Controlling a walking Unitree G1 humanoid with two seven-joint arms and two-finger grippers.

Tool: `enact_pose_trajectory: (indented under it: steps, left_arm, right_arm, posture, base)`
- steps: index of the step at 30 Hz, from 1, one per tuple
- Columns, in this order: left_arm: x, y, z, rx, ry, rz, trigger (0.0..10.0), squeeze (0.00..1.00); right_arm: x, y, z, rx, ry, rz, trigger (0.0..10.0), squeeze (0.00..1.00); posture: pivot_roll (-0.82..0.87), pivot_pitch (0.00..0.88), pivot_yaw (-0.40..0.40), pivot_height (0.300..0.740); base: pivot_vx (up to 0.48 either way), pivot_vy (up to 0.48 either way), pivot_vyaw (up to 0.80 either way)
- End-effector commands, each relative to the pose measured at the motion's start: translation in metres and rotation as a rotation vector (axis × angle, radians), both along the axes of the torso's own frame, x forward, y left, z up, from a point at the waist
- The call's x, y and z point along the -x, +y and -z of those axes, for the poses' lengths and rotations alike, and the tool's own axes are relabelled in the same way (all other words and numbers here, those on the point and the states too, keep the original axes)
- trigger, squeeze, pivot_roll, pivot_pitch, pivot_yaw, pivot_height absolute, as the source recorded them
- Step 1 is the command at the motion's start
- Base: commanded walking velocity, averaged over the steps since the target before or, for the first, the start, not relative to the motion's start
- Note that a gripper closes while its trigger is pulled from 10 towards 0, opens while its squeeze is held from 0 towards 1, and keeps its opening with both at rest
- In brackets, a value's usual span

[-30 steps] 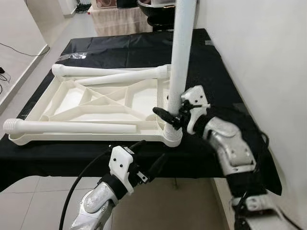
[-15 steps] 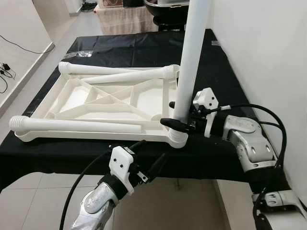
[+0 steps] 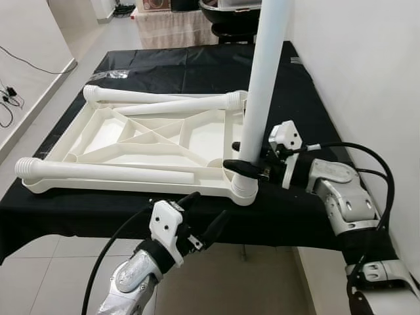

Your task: Building children table

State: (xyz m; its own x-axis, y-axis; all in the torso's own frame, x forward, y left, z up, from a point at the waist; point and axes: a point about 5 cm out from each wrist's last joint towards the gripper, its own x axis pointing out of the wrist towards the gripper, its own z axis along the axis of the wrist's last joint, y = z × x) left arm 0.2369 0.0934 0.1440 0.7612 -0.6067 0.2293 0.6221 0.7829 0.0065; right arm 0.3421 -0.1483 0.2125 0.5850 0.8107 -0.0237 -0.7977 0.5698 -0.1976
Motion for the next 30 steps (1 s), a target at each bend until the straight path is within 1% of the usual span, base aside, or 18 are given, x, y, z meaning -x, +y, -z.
enact_pose_trajectory:
  steps: [1,2,3,4,6,7,8,9,13,15,17,18,19,20,22,27,28,30]
  left_arm:
    - [0.001,0.002,0.006,-0.003,0.022,-0.008,10.0,0.0]
    - [0.001,0.002,0.006,-0.003,0.022,-0.008,10.0,0.0]
    - [0.001,0.003,0.006,-0.002,0.022,-0.009,10.0,0.0]
    - [0.0,0.003,0.006,-0.003,0.022,-0.008,10.0,0.0]
    - [0.0,0.003,0.006,-0.003,0.022,-0.008,10.0,0.0]
    - [0.0,0.004,0.005,-0.004,0.022,-0.007,10.0,0.0]
    - [-0.001,0.004,0.005,-0.004,0.023,-0.005,10.0,0.0]
    - [-0.001,0.004,0.005,-0.004,0.023,-0.005,10.0,0.0]
    - [-0.003,0.003,0.006,-0.003,0.024,-0.003,10.0,0.0]
    - [-0.003,0.003,0.006,-0.003,0.024,-0.003,10.0,0.0]
    - [-0.003,0.003,0.006,-0.001,0.021,-0.011,10.0,0.0]
    - [-0.004,0.003,0.006,-0.001,0.02,-0.015,10.0,0.0]
    - [-0.004,0.003,0.006,-0.001,0.02,-0.015,10.0,0.0]
    - [-0.004,0.003,0.005,0.0,0.019,-0.018,10.0,0.0]
    - [-0.003,0.002,0.005,0.002,0.02,-0.016,10.0,0.0]
    - [-0.003,0.002,0.005,0.003,0.02,-0.012,10.0,0.0]
    - [-0.003,0.002,0.005,0.004,0.02,-0.011,10.0,0.0]
    - [-0.003,0.001,0.005,0.004,0.02,-0.012,10.0,0.0]
  right_arm:
    - [-0.001,0.002,0.025,0.01,0.072,0.168,0.0,0.0]
    - [-0.001,0.002,0.025,0.01,0.072,0.168,0.0,0.0]
    - [0.009,0.014,0.049,0.015,0.117,0.41,0.0,0.0]
    - [0.021,0.029,0.064,0.018,0.134,0.572,0.0,0.0]
    - [0.021,0.029,0.064,0.018,0.134,0.572,0.0,0.0]
    - [0.03,0.038,0.07,0.015,0.141,0.661,0.0,0.0]
    - [0.033,0.044,0.071,0.015,0.136,0.684,0.0,0.0]
    - [0.033,0.044,0.071,0.015,0.136,0.684,0.0,0.0]
    - [0.017,0.054,0.063,-0.003,0.107,0.642,0.0,0.0]
    - [0.017,0.054,0.063,-0.003,0.107,0.642,0.0,0.0]
    - [0.01,0.06,0.057,-0.041,0.104,0.581,10.0,0.0]
    - [0.008,0.064,0.052,-0.081,0.1,0.526,10.0,0.0]
    - [0.008,0.064,0.052,-0.081,0.1,0.526,10.0,0.0]
    - [0.006,0.067,0.043,-0.108,0.075,0.472,10.0,1.0]
    - [0.005,0.07,0.026,-0.163,0.028,0.391,10.0,1.0]
    - [0.002,0.066,0.006,-0.193,-0.018,0.285,10.0,0.96]
    - [0.001,0.066,0.001,-0.198,-0.018,0.238,10.0,0.0]
    - [0.002,0.063,-0.009,-0.155,-0.04,0.052,10.0,0.0]
  posture:
    - [0.02,0.163,0.017,0.74]
    - [0.02,0.163,0.017,0.74]
    - [0.0,0.174,0.023,0.74]
    - [0.0,0.176,0.031,0.74]
    - [0.0,0.176,0.031,0.74]
    - [0.0,0.173,0.037,0.74]
    - [0.0,0.171,0.041,0.74]
    - [0.0,0.171,0.041,0.74]
    - [0.0,0.163,0.03,0.74]
    - [0.0,0.163,0.03,0.74]
    - [0.0,0.162,0.028,0.74]
    - [0.0,0.162,0.028,0.74]
    - [0.0,0.162,0.028,0.74]
    - [0.01,0.161,0.028,0.74]
    - [0.0,0.161,0.029,0.74]
    - [0.01,0.161,0.03,0.74]
    - [0.01,0.163,0.03,0.74]
    - [0.01,0.163,0.029,0.74]
  base:
    - [0.0,0.0,0.0]
    - [0.0,0.0,0.0]
    - [0.0,0.0,0.0]
    - [0.0,0.0,0.0]
    - [0.0,0.0,0.0]
    - [0.0,0.0,0.0]
    - [0.0,0.0,0.0]
    - [0.0,0.0,0.0]
    - [0.0,0.0,0.0]
    - [0.0,0.0,0.0]
    - [0.0,0.0,0.0]
    - [0.0,0.0,0.0]
    - [0.0,0.0,0.0]
    - [0.0,0.0,0.0]
    - [0.0,0.0,0.0]
    - [0.0,0.0,0.0]
    - [0.0,0.0,0.0]
    - [0.0,0.0,0.0]
